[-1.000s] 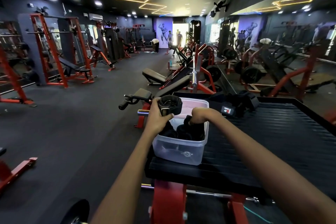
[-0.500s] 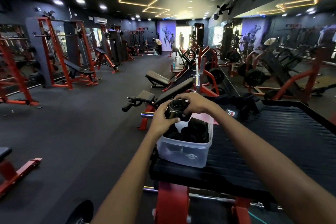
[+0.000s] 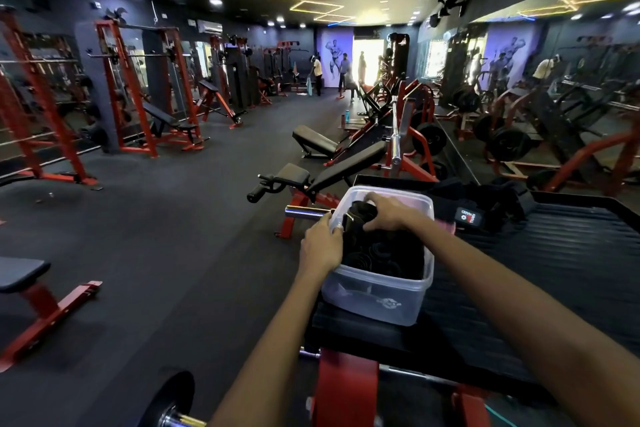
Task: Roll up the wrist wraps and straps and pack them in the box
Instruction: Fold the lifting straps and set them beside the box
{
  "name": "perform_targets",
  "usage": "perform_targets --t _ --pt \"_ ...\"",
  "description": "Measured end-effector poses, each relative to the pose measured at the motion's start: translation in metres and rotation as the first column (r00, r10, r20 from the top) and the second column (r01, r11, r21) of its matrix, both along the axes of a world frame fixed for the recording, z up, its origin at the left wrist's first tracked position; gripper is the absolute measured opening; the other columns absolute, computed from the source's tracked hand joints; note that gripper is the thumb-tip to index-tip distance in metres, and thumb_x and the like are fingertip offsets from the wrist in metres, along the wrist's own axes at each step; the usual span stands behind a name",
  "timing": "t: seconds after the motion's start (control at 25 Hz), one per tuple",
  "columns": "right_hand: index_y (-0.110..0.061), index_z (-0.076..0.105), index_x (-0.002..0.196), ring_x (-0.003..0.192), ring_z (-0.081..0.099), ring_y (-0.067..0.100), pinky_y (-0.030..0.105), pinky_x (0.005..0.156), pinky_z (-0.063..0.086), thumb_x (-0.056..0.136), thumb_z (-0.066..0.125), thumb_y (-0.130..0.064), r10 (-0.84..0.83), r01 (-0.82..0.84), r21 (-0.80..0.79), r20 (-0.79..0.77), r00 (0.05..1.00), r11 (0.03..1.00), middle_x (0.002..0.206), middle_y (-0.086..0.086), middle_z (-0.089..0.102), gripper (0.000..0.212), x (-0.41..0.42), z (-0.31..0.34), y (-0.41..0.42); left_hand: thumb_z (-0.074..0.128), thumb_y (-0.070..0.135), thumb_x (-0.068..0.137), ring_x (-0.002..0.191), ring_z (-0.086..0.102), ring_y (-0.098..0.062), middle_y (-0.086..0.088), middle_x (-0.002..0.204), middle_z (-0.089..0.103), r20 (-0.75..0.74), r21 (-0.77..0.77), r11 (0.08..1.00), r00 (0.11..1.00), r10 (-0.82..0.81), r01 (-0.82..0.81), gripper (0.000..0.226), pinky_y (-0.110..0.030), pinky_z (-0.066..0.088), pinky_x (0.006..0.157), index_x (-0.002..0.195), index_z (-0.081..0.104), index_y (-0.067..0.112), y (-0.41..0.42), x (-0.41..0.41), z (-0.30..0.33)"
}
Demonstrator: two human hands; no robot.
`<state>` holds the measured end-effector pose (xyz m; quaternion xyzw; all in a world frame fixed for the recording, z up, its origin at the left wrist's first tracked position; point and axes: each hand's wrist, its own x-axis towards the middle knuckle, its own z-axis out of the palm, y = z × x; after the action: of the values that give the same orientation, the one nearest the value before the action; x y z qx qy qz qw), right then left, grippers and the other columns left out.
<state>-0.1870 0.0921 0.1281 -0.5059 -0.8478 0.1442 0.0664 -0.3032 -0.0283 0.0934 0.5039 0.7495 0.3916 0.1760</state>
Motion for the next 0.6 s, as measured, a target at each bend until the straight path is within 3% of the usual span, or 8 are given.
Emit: perform_targets --t 0.16,0.6 --pt "-0.019 0.047 0.133 0.118 0.051 0.029 0.038 0.098 0.043 0.075 0.073 -0.028 0.127 -0.132 0.028 0.133 0.983 0.991 0.13 0.012 0.056 0.064 -0.004 -0.006 -0.005 0.04 0.027 0.096 0.124 0.046 -0.036 -0.014 0.138 0.049 -0.005 0.002 1.0 1.0 0.025 -0.025 0.044 -0.036 0.037 0.1 0.14 0.04 0.021 0.0 0.001 0.0" --pt "-0.022 0.048 0.134 0.117 0.052 0.026 0.038 0.102 0.041 0.083 0.064 -0.033 0.231 -0.221 -0.08 0.143 0.962 0.972 0.133 0.006 0.055 0.055 0.0 -0.004 -0.012 0.04 0.029 0.097 0.121 0.047 -0.038 -0.017 0.133 0.053 -0.059 -0.044 0.999 0.998 0.014 -0.016 0.043 -0.039 0.037 0.099 0.139 0.04 0.022 0.005 -0.001 -0.001"
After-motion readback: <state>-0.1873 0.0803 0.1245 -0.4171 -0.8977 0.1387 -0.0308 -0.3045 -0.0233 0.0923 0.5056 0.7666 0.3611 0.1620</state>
